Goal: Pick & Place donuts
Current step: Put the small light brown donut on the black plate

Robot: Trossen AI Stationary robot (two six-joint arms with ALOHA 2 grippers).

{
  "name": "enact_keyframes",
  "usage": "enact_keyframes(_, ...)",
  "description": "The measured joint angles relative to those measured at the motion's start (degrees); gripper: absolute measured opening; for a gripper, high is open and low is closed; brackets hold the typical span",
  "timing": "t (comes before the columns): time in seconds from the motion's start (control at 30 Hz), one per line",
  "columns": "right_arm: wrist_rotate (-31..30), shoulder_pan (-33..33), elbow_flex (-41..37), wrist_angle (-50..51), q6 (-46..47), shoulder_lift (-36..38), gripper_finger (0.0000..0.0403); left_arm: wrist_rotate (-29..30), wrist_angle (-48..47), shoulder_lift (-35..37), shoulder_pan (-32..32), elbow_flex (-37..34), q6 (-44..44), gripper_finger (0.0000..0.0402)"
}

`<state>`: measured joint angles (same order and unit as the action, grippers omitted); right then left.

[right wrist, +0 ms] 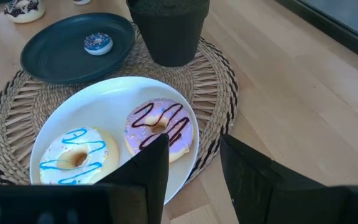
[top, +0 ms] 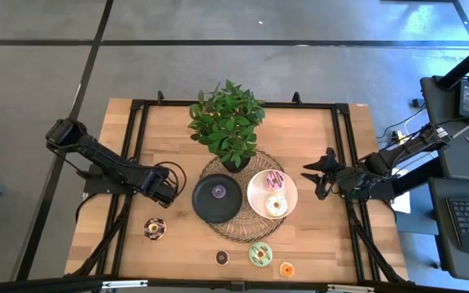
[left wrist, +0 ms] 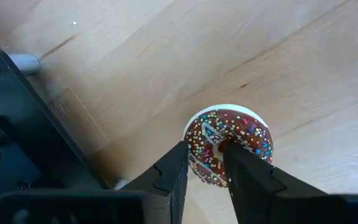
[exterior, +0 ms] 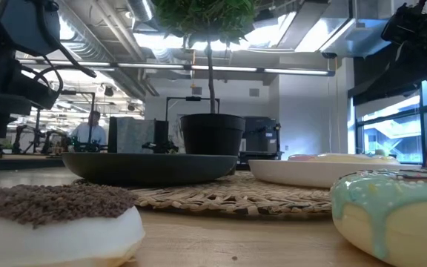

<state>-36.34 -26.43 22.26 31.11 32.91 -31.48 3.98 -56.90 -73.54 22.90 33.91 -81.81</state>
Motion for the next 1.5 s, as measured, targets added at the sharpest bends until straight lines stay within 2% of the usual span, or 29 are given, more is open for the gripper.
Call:
enact_keyframes(0.3,0.1,0.0,0.0,0.0,0.0,0.0,0.0145,0.9,0.1,-0.2,0.0,0.0,0.1,0.0088)
enact_keyframes(0.77,0.0,0.0,0.0,0.0,0.0,0.0,0.0145,0.5,2.4,-4.2,0.0,0.0,3.7,0.0093)
enact_keyframes(0.87,0.0,0.0,0.0,0.0,0.0,0.0,0.0145,0.5,2.4,-4.1,-0.2,0.0,4.3,0.0078)
enact_keyframes(1.03,0.0,0.0,0.0,0.0,-0.1,0.0,0.0145,0.4,1.6,-4.0,-0.2,0.3,5.2,0.003)
enact_keyframes(1.17,0.0,0.0,0.0,0.0,-0.1,0.0,0.0145,0.7,-1.2,-3.9,-0.2,3.4,7.8,0.0007)
enact_keyframes(1.33,0.0,0.0,0.0,0.0,-0.2,0.0,0.0145,3.9,-3.0,-3.8,-0.2,10.5,10.2,0.0016)
enact_keyframes(1.4,0.0,0.0,0.0,0.0,-0.2,0.0,0.0145,7.2,-1.1,-3.8,-0.2,13.5,12.0,0.0017)
enact_keyframes(1.5,0.0,0.0,0.0,0.0,-0.2,0.0,0.0145,12.1,6.4,-3.8,-0.2,16.9,18.1,0.0013)
